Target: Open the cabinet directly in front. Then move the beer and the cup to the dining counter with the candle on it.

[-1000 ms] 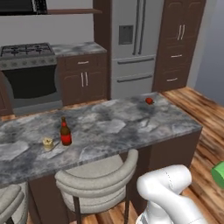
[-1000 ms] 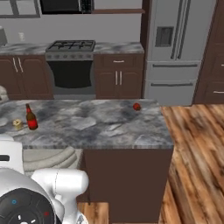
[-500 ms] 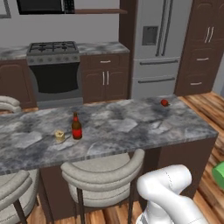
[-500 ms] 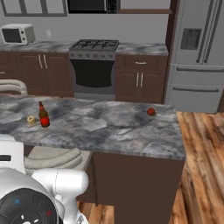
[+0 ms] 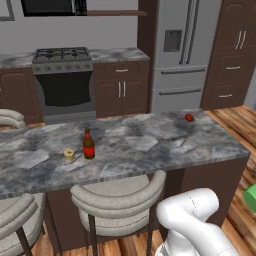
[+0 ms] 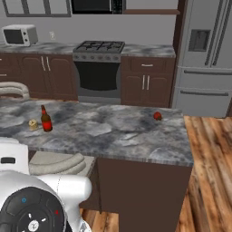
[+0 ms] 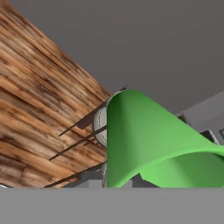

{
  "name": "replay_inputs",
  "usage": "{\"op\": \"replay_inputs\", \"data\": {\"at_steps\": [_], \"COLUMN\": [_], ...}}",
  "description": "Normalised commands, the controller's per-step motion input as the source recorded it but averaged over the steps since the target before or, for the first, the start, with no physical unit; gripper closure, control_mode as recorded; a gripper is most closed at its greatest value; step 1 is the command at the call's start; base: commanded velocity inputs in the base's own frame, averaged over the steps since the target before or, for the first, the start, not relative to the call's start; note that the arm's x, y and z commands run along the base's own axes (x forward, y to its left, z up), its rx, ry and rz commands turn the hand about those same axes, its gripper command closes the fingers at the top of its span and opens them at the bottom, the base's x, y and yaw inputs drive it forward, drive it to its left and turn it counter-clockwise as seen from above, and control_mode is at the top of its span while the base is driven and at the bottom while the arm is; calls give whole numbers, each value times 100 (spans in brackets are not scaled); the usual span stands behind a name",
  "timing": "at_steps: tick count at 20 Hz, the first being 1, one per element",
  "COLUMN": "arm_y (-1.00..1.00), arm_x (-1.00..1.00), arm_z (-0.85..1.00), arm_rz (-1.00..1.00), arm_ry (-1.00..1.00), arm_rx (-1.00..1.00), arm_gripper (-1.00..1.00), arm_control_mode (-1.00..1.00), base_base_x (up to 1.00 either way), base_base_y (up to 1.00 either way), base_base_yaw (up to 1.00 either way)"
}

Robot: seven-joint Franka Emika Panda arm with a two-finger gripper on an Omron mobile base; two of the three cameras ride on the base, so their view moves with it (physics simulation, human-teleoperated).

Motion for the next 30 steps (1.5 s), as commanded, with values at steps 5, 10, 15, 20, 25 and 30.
{"op": "replay_inputs", "data": {"at_steps": [5,10,15,20,25,30], "arm_y": [10,-1,0,0,0,0], "arm_x": [12,16,23,33,31,26], "arm_z": [40,58,35,9,5,0], "arm_rz": [-1,-2,-1,-1,0,-1], "arm_ry": [23,23,9,5,7,9], "arm_rx": [-12,-16,-10,-7,-5,-11], "arm_gripper": [100,100,100,100,100,100], "arm_control_mode": [-100,-100,-100,-100,-100,-100], "base_base_x": [0,0,0,0,0,0], "base_base_y": [0,0,0,0,0,0], "base_base_yaw": [0,0,0,0,0,0]}}
